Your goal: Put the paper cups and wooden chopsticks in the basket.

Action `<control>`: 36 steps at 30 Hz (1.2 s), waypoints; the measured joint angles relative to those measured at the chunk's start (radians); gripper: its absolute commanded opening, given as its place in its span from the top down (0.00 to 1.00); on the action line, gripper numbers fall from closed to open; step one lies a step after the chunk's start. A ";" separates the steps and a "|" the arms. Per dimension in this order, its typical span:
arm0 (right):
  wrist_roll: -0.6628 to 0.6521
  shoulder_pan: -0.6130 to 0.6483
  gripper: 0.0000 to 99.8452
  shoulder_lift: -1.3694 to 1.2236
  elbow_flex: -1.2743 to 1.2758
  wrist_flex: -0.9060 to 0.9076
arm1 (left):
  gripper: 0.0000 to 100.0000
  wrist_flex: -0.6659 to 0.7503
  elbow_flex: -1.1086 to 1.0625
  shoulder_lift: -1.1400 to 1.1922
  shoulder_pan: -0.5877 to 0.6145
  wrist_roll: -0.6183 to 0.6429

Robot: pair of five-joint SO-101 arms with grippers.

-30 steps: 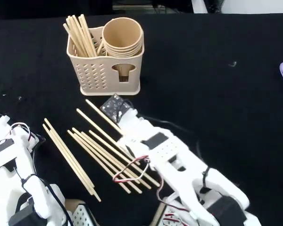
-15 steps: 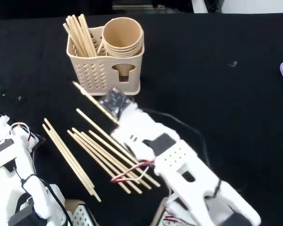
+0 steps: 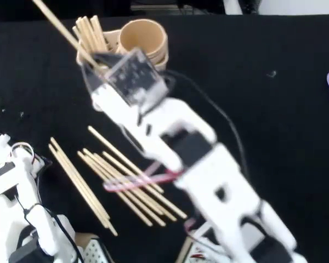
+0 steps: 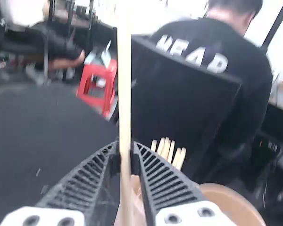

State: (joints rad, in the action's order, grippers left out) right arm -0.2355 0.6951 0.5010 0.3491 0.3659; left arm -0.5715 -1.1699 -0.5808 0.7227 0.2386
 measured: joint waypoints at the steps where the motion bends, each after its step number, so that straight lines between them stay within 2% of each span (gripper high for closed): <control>1: 0.000 0.000 0.99 -0.046 -0.011 -0.069 | 0.85 0.000 0.000 0.000 0.000 0.000; 5: 0.000 0.000 0.99 -0.209 -0.061 -0.319 | 0.85 0.000 0.000 0.000 0.000 0.000; 8: 0.000 0.000 0.99 -0.290 -0.118 -0.384 | 0.85 0.000 0.000 0.000 0.000 0.000; 14: 0.005 -0.014 0.99 -0.411 -0.219 -0.407 | 0.85 0.000 0.000 0.000 0.000 0.000; 20: 0.244 -0.081 0.99 -0.454 -0.232 -0.407 | 0.85 0.000 0.000 0.000 0.000 0.000; 22: 0.275 -0.089 0.99 -0.470 -0.245 -0.407 | 0.85 0.000 0.000 0.000 0.000 0.000; 36: 0.236 -0.100 0.99 -0.661 -0.457 -0.408 | 0.85 0.000 0.000 0.000 0.000 0.000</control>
State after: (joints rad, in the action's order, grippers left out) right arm 0.0008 0.5953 -0.1603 -0.1082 -0.0422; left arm -0.5715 -1.1699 -0.5808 0.7227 0.2386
